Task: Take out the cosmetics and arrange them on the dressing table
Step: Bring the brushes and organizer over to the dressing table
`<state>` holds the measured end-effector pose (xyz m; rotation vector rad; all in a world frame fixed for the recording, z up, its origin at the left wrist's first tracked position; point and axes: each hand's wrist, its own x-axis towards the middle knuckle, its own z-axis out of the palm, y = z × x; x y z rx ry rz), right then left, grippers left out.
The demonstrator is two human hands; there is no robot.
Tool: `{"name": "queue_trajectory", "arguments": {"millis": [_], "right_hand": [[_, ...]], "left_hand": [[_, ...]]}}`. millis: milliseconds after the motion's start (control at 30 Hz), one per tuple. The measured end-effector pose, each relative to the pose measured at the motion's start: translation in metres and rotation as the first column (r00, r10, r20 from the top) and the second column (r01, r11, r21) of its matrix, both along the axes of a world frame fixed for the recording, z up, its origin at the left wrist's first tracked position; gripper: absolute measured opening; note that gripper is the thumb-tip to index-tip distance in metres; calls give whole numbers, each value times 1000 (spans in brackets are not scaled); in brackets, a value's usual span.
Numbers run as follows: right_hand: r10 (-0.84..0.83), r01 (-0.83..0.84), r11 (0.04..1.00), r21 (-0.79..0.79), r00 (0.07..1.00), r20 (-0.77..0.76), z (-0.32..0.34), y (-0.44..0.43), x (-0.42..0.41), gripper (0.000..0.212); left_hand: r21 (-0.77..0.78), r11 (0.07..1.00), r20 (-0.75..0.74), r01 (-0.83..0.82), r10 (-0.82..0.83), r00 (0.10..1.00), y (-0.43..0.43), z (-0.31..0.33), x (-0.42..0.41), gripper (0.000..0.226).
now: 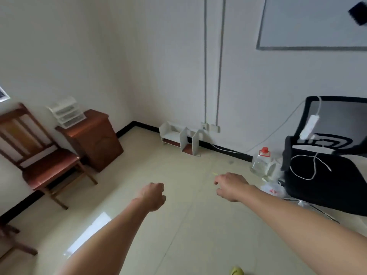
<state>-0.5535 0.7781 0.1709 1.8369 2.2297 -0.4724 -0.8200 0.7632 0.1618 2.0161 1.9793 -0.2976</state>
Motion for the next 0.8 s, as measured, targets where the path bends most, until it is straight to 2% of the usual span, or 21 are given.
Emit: {"name": "queue_trajectory", "arguments": {"millis": [200,367,600,800], "right_hand": [[155,-156,988,20,988,27,-8,150,-78,44],[318,-319,948,21,947,39,1,273,-153,44],[532,-532,847,-8,845,53,0,384,-288,43],[649,-651,759,5,757,80,-22,459,-411,39]], "left_hand": [[56,981,-6,-186,187,982,100,-1,-66,31],[49,921,50,-387,384,922,176,3,-123,35],[28,811,33,-585,584,811,227,-5,-225,33],[4,755,26,-656,656,754,286,-29,-338,30]]}}
